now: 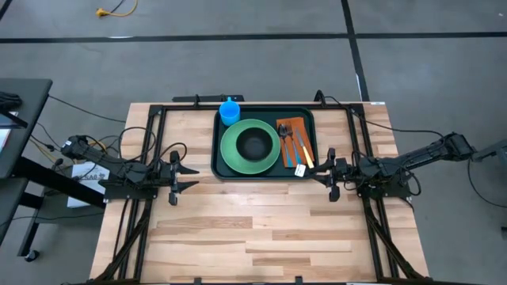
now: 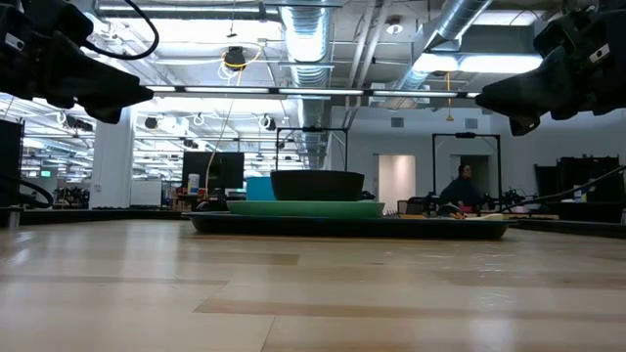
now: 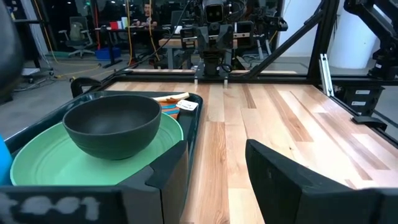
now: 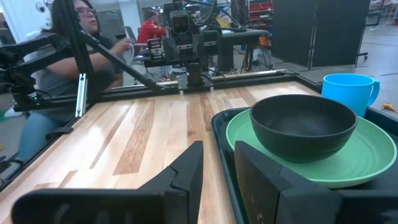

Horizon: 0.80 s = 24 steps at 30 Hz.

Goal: Set up tray
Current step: Return to Home Position

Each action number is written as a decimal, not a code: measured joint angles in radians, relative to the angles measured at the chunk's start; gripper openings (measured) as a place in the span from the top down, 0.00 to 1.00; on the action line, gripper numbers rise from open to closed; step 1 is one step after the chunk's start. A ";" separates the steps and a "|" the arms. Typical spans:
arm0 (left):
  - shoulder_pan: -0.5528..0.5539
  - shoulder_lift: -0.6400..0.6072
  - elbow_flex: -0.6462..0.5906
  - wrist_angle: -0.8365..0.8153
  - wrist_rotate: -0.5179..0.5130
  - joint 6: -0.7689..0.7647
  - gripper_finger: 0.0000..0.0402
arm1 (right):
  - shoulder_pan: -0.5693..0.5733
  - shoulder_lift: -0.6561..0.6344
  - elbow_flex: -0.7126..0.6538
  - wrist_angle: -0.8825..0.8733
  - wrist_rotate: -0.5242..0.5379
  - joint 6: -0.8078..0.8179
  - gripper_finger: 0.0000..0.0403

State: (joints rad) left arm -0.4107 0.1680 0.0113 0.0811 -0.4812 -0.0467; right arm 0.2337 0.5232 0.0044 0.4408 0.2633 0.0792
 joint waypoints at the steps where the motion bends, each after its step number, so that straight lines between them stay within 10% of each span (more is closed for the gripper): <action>1: 0.000 0.000 0.000 0.000 0.000 -0.001 0.62 | 0.000 0.000 0.000 0.000 0.000 0.000 0.79; 24: 0.000 0.000 0.000 0.000 0.000 0.005 0.62 | 0.000 0.000 0.000 0.000 0.000 0.000 0.79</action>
State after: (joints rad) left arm -0.4107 0.1680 0.0113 0.0811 -0.4816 -0.0414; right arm 0.2337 0.5232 0.0044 0.4408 0.2630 0.0792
